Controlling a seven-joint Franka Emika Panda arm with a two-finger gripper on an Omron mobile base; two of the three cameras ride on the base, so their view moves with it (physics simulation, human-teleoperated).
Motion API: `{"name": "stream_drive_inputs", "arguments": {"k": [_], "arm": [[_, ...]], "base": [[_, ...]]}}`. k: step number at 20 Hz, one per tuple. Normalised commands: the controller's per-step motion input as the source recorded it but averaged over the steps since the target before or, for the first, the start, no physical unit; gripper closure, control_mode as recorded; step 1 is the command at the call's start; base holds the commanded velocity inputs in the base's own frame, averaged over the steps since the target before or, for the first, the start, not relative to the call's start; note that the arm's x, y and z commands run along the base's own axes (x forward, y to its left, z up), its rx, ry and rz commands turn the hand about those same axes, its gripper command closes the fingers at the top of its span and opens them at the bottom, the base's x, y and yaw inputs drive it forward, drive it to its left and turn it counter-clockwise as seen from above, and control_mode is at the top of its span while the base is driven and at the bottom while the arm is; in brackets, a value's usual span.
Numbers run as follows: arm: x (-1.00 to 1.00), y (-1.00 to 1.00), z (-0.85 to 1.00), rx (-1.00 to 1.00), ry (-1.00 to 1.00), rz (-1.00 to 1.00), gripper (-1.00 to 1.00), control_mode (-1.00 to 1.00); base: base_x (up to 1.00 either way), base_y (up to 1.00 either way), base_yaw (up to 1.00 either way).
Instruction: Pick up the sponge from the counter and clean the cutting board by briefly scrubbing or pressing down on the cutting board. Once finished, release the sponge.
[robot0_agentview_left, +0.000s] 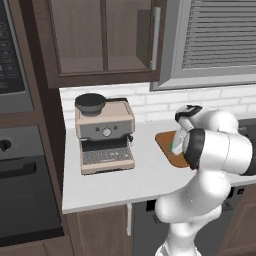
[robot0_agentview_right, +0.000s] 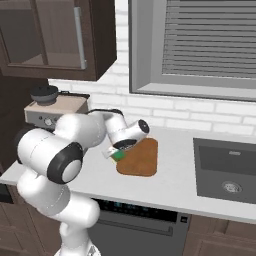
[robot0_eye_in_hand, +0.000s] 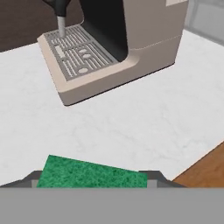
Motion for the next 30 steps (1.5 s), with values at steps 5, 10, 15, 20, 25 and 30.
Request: {"name": "stream_drive_inputs", "arguments": {"k": [5, 10, 15, 20, 25, 30], "arm": [[-0.35, 0.28, 0.07, 0.0, 0.0, 0.0, 1.0, -1.0], [-0.01, 0.52, 0.14, 0.0, 0.01, -0.01, 1.0, -1.0], [0.0, 0.16, -0.09, 0.0, 0.01, 0.0, 1.0, -1.0], [0.0, 0.01, -0.45, 0.0, 0.01, 0.0, 1.0, -1.0], [0.19, 0.14, -0.27, 0.0, 0.0, 0.0, 1.0, -1.0], [0.18, 0.07, 0.0, 0.0, 0.0, 0.0, -1.0, -1.0]], "base": [[0.0, 0.0, 0.0], [0.0, 0.0, 0.0], [0.0, 0.0, 0.0], [0.0, 0.0, 0.0], [0.0, 0.0, 0.0], [0.0, 0.0, 0.0]]}}
